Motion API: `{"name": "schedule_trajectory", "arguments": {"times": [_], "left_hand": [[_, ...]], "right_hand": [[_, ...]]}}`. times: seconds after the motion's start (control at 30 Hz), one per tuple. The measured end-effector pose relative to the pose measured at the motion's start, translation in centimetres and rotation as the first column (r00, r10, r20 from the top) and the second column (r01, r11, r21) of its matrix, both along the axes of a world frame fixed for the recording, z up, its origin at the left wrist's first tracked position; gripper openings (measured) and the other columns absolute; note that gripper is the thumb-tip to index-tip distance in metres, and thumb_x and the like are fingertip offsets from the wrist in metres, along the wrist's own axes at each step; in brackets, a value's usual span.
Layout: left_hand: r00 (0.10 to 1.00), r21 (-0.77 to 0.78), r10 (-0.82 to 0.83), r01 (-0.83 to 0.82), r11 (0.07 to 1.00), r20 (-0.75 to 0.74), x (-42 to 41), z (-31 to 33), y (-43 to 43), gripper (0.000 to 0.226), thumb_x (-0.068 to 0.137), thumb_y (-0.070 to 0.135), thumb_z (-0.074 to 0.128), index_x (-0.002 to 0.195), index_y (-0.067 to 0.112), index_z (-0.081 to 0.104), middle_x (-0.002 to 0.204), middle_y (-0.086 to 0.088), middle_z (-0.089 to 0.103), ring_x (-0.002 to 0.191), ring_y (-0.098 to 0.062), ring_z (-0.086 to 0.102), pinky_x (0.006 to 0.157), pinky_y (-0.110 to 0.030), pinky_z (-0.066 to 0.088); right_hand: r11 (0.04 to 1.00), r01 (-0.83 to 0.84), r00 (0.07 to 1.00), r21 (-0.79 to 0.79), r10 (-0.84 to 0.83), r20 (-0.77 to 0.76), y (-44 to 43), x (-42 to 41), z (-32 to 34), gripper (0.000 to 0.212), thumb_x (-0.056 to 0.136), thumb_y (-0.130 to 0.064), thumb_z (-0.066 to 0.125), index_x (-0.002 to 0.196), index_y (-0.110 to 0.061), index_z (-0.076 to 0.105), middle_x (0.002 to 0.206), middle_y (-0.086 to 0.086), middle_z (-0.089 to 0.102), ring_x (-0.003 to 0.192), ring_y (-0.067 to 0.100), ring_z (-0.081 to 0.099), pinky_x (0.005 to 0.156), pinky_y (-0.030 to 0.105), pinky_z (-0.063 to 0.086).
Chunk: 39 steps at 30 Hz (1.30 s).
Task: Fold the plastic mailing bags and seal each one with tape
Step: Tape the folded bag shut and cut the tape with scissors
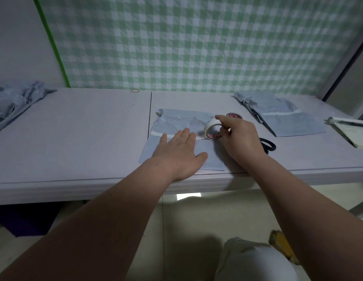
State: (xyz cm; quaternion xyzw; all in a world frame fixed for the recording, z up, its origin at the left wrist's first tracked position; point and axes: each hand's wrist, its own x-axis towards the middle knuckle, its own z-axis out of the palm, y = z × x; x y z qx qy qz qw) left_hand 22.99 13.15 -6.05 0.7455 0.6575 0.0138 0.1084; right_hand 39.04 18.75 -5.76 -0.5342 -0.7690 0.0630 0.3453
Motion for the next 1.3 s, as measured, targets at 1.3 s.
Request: {"name": "schedule_trajectory", "arguments": {"times": [1.3], "left_hand": [[0.998,0.036,-0.053,0.054,0.998,-0.017,3.0,0.3,0.2,0.065,0.099,0.051,0.016,0.153,0.019,0.002,0.161,0.004,-0.003,0.147,-0.013,-0.006,0.115,-0.054,-0.01]], "right_hand": [[0.984,0.144,0.98,0.101,-0.156,0.122,-0.8,0.2,-1.1,0.054,0.091,-0.012,0.048,0.142,-0.026,0.041,0.105,0.005,0.068,0.1,0.031,0.048,0.081,0.037,0.034]]}}
